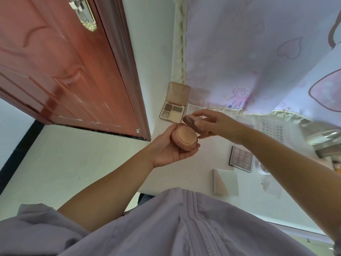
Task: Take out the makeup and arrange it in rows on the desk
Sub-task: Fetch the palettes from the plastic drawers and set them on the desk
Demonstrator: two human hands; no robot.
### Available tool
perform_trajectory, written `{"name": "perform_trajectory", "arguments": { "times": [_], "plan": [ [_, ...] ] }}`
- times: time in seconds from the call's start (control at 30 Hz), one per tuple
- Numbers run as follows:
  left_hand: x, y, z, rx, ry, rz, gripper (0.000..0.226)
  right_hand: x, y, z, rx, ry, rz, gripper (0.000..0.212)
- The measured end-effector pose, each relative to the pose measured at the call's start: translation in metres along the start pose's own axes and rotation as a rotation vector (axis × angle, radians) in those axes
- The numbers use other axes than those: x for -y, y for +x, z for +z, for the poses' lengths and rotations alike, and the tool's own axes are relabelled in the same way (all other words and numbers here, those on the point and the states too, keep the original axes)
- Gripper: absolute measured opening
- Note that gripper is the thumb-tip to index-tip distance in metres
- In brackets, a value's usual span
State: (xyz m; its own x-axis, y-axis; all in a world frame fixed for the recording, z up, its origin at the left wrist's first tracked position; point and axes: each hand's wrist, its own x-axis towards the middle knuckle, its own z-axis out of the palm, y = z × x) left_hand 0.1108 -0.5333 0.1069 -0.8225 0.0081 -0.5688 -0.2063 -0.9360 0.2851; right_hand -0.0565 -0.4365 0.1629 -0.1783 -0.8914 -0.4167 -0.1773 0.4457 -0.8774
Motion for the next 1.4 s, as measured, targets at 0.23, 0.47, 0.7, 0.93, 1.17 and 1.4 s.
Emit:
{"name": "perform_trajectory", "arguments": {
  "times": [0.23, 0.47, 0.7, 0.93, 1.17, 1.4],
  "plan": [
    [-0.004, -0.013, -0.034, -0.213, 0.079, 0.101, 0.03, -0.031, 0.047, 0.032, -0.241, 0.06, 0.078, 0.014],
    [-0.037, -0.002, -0.063, -0.633, 0.626, 0.318, 0.024, -0.032, 0.101, 0.066, -0.433, -0.213, 0.126, 0.015],
    [-0.05, 0.011, -0.072, -0.631, 1.093, 0.333, 0.03, -0.033, 0.117, 0.065, -0.456, -0.328, 0.105, 0.013],
    [-0.046, 0.013, -0.073, -0.668, 1.157, 0.281, 0.037, -0.04, 0.101, 0.061, -0.504, -0.304, 0.088, 0.027],
    [0.009, 0.002, -0.026, -0.757, 1.331, 0.868, 0.019, -0.056, 0.003, 0.019, -0.437, -0.471, 0.072, 0.018],
    [0.116, 0.044, 0.013, -0.413, 1.503, 0.331, 0.037, -0.121, -0.102, 0.029, -0.009, -0.959, 0.135, 0.044]
  ]
}}
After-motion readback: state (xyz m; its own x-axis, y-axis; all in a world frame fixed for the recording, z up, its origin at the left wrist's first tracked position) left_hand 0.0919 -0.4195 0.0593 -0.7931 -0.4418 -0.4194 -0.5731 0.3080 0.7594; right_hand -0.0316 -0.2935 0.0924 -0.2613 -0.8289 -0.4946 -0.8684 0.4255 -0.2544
